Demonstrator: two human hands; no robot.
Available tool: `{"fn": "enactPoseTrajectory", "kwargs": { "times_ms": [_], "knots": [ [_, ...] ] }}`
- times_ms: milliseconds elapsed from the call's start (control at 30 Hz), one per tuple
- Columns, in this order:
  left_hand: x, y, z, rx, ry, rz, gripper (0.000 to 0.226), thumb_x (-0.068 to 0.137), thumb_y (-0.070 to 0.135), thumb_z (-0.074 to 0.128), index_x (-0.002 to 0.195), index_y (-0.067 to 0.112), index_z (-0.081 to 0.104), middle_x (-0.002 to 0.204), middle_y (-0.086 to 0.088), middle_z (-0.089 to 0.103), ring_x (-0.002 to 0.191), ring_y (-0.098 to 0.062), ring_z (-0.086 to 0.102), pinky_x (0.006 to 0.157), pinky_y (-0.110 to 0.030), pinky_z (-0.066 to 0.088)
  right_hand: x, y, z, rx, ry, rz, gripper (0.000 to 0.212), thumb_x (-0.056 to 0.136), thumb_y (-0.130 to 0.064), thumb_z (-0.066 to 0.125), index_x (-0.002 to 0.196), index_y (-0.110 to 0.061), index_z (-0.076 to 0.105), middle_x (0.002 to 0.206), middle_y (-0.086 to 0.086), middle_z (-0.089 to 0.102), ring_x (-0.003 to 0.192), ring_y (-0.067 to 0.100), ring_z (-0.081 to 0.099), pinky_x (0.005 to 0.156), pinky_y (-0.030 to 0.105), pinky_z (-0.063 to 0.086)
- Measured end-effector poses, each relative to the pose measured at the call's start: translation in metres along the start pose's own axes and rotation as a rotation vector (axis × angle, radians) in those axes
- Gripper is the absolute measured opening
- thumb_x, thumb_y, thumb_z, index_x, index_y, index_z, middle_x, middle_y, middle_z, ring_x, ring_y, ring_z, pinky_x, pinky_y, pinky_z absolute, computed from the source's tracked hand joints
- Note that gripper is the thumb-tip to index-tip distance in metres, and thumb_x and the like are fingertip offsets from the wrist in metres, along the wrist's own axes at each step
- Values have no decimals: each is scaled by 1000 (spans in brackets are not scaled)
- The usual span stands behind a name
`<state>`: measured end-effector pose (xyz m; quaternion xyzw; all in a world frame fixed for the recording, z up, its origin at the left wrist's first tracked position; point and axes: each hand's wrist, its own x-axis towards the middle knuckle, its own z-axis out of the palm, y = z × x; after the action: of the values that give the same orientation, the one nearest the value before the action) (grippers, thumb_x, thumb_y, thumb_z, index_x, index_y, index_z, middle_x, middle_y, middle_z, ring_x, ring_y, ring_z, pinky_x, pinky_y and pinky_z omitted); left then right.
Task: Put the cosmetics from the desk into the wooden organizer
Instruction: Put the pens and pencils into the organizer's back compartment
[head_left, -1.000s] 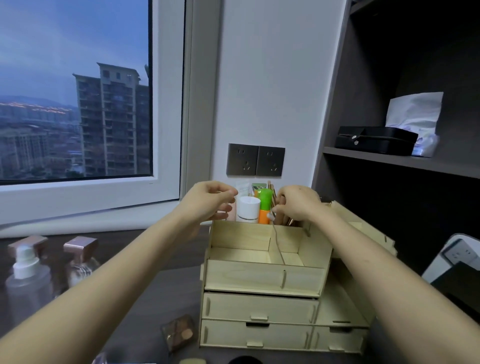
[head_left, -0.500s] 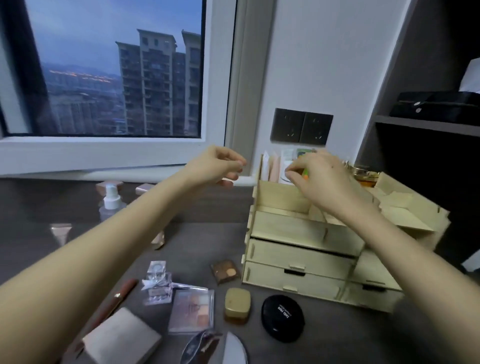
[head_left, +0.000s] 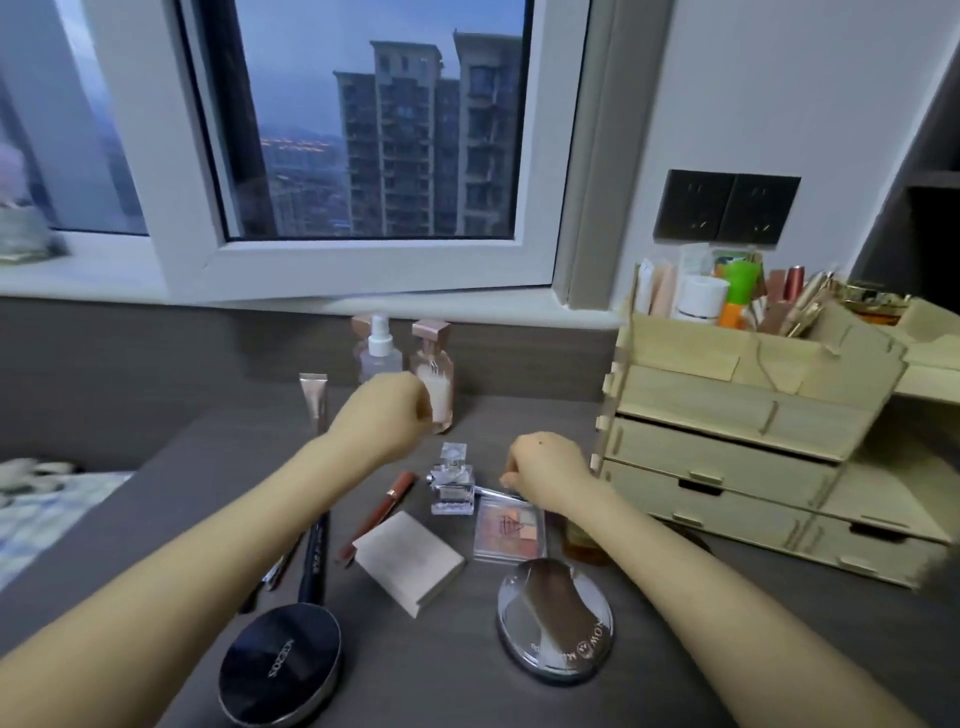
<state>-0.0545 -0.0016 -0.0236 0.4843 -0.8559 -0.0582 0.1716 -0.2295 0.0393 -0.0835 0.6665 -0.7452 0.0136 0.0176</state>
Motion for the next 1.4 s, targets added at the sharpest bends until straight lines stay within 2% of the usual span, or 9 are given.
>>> {"fn": "enactPoseTrajectory", "kwargs": {
  "times_ms": [267, 433, 600, 733, 867, 1033, 1167, 1267, 1400],
  "knots": [
    [-2, -48, 58, 90, -175, -174, 27, 86, 30, 57, 72, 7, 57, 95, -14, 67, 88, -33, 64, 69, -34, 49, 23, -10, 21, -44, -61, 22, 24, 88, -11, 52, 109, -8, 63, 116, 13, 65, 107, 31, 60, 80, 33, 46],
    [-1, -48, 69, 77, -212, -200, 45, 85, 35, 56, 53, 14, 33, 63, -3, 45, 74, -29, 55, 62, -30, 40, 13, -4, 13, -79, 23, 98, 23, 93, -13, 51, 114, -6, 56, 117, 12, 63, 110, 30, 56, 80, 35, 46],
    [-1, -54, 78, 22, -208, -243, 46, 91, 43, 46, 56, 15, 33, 66, -6, 48, 71, -26, 48, 64, -32, 41, -14, 15, -9, 601, 91, 184, 14, 94, -16, 49, 83, -10, 55, 83, 12, 68, 69, 18, 58, 63, 31, 47],
    [-2, -49, 62, -38, -139, -248, 54, 93, 42, 44, 51, 11, 34, 55, -3, 39, 60, -24, 46, 61, -30, 37, -49, 27, -32, 1272, 50, 146, 8, 94, -5, 53, 92, -11, 58, 68, 5, 61, 46, 5, 52, 41, 18, 40],
    [0, -38, 23, -144, 32, -170, 34, 87, 24, 56, 62, 0, 62, 67, -13, 61, 66, -28, 56, 56, -28, 35, -74, 41, -50, 1333, 194, 108, 13, 92, -4, 56, 90, -12, 66, 69, 7, 57, 51, 10, 48, 41, 18, 38],
    [7, -1, -25, -368, 340, -21, 10, 81, 18, 66, 88, 11, 68, 80, -2, 63, 78, -19, 57, 67, -27, 38, -101, 71, -94, 1461, 541, 132, 9, 86, -7, 63, 80, -10, 67, 60, 7, 52, 48, 11, 43, 40, 17, 36],
    [17, 47, -40, -716, 328, 88, 5, 83, 20, 67, 87, 17, 66, 82, -2, 68, 75, -14, 61, 67, -21, 47, -115, 115, -132, 1786, 776, 233, 6, 89, -4, 57, 87, -2, 62, 66, 5, 59, 50, 6, 55, 44, 14, 46],
    [28, 83, -40, -941, 255, 155, 4, 84, 17, 66, 80, 18, 66, 76, -4, 65, 68, -14, 59, 57, -10, 48, -115, 149, -149, 2150, 764, 269, 9, 92, 0, 49, 91, 4, 57, 82, 13, 62, 59, 10, 62, 51, 15, 53],
    [53, 125, -38, -1099, 174, 211, 16, 85, 17, 65, 94, 5, 67, 87, -14, 65, 80, -21, 65, 77, -28, 56, -99, 175, -162, 2096, 676, 291, 19, 95, 7, 34, 95, 3, 53, 86, 13, 56, 75, 14, 56, 56, 23, 58]
  ]
}}
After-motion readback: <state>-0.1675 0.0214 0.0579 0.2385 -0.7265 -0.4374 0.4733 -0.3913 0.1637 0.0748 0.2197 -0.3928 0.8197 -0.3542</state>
